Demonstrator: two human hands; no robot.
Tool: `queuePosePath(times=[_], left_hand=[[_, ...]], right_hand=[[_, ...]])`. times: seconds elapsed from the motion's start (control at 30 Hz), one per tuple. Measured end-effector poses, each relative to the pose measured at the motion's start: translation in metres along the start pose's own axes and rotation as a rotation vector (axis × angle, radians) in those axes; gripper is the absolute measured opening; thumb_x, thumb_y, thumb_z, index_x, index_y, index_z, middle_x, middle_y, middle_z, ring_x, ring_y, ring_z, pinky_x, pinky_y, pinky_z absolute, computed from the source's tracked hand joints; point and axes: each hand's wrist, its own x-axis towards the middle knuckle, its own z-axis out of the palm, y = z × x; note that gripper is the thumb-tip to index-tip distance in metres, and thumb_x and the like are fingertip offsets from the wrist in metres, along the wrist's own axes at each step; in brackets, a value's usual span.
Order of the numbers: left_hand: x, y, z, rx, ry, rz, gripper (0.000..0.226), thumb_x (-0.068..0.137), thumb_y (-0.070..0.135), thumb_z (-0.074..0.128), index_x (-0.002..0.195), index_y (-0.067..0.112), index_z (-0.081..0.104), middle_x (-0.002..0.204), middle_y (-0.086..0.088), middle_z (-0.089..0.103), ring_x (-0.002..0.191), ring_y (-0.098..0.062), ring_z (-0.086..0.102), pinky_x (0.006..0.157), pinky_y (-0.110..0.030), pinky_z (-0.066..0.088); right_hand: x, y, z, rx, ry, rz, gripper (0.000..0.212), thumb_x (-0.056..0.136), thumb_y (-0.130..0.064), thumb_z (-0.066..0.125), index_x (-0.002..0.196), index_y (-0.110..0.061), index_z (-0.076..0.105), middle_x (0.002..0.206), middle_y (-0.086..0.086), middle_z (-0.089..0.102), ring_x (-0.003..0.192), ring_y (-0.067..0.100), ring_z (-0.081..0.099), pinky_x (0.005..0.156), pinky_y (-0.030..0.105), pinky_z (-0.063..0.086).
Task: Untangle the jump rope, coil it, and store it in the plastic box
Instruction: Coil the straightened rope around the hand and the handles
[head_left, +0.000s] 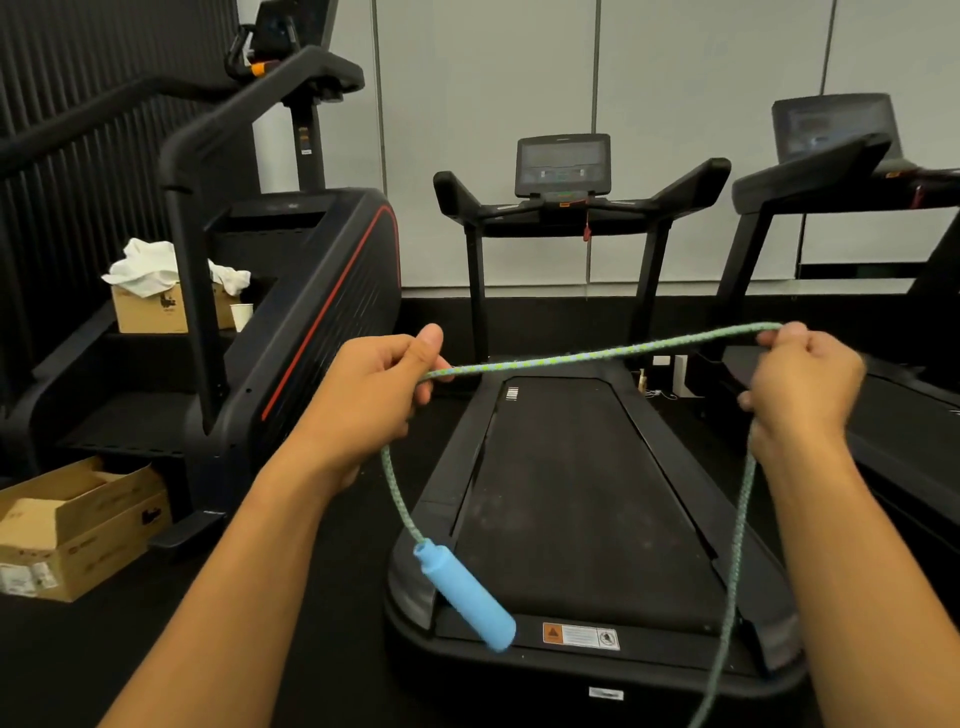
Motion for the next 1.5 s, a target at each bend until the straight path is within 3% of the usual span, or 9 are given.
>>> queuePosePath(times=[0.2,0.37,0.57,0.7,1.0,1.23,1.33,1.4,1.5], left_hand=[[0.001,0.004,0.024,0.005,0.011,0.133,0.027,0.095,0.027,0.063,0.079,0.006,0.067,0.056,0.002,0.048,0.046,-0.003,0.037,0.049,-0.018,0.031],[-0.001,-0.001,0.032,0.051,-0.045,0.166,0.026,0.097,0.031,0.06,0.081,0.013,0.069,0.067,-0.01,0.067,0.055,-0.01,0.056,0.053,-0.024,0.041],[-0.004,-0.001,0.022,0.026,-0.15,0.025,0.035,0.1,0.039,0.051,0.083,0.011,0.063,0.062,0.002,0.057,0.044,-0.004,0.04,0.044,-0.02,0.032],[-0.005,-0.003,0.02,0.043,-0.234,-0.021,0.038,0.099,0.04,0.053,0.083,0.009,0.067,0.06,0.001,0.05,0.046,-0.006,0.038,0.047,-0.02,0.032],[-0.012,-0.003,0.034,-0.103,-0.494,-0.102,0.031,0.087,0.021,0.069,0.096,-0.008,0.062,0.062,-0.006,0.053,0.053,-0.016,0.054,0.065,-0.035,0.054],[-0.016,-0.004,0.033,-0.192,-0.738,-0.182,0.019,0.091,-0.004,0.062,0.11,-0.003,0.061,0.084,-0.016,0.066,0.048,-0.012,0.054,0.041,-0.021,0.044],[-0.023,-0.005,0.046,-0.347,-0.99,-0.302,0.067,0.078,-0.016,0.048,0.142,0.004,0.043,0.129,-0.021,0.062,0.085,-0.031,0.075,0.052,-0.031,0.06],[-0.027,-0.008,0.06,-0.547,-1.128,-0.352,0.09,0.067,-0.014,0.047,0.152,0.012,0.03,0.147,-0.019,0.047,0.124,-0.048,0.055,0.079,-0.054,0.059],[-0.029,-0.016,0.077,-0.69,-1.238,-0.344,0.092,0.066,-0.013,0.039,0.154,0.011,0.027,0.154,-0.029,0.036,0.126,-0.051,0.053,0.088,-0.059,0.054]], right_hand=[[-0.073,-0.038,0.029,-0.393,-0.604,-0.411,0.04,0.092,-0.026,0.059,0.132,-0.023,0.06,0.127,-0.001,0.062,0.114,0.015,0.059,0.102,0.033,0.044],[-0.131,-0.043,0.046,-0.355,-1.171,-0.363,0.02,0.099,-0.026,0.052,0.114,-0.018,0.062,0.083,-0.001,0.072,0.07,0.009,0.068,0.078,0.037,0.058],[-0.099,-0.039,0.041,-0.468,-0.964,-0.577,0.023,0.099,-0.021,0.052,0.087,-0.02,0.072,0.058,-0.008,0.051,0.05,0.004,0.045,0.052,0.021,0.032],[-0.067,-0.039,0.029,-0.298,-0.63,-0.527,0.024,0.1,-0.02,0.051,0.085,-0.02,0.071,0.06,-0.007,0.053,0.053,0.01,0.045,0.055,0.028,0.035],[-0.055,-0.031,0.027,-0.124,-0.372,-0.401,0.033,0.101,-0.023,0.047,0.07,-0.027,0.058,0.062,-0.005,0.054,0.056,0.012,0.048,0.059,0.033,0.042],[-0.055,-0.03,0.03,0.0,-0.315,-0.362,0.032,0.101,-0.024,0.047,0.071,-0.027,0.058,0.06,-0.008,0.053,0.052,0.009,0.045,0.056,0.031,0.039],[-0.059,-0.031,0.035,0.038,-0.389,-0.385,0.029,0.099,-0.032,0.047,0.074,-0.027,0.061,0.058,-0.009,0.054,0.051,0.011,0.044,0.057,0.033,0.036],[-0.064,-0.033,0.037,0.032,-0.486,-0.424,0.029,0.101,-0.029,0.047,0.076,-0.026,0.061,0.059,-0.009,0.055,0.051,0.008,0.044,0.056,0.033,0.035],[-0.072,-0.038,0.038,0.036,-0.568,-0.465,0.028,0.101,-0.026,0.049,0.078,-0.024,0.064,0.059,-0.008,0.055,0.049,0.004,0.043,0.055,0.029,0.034]])
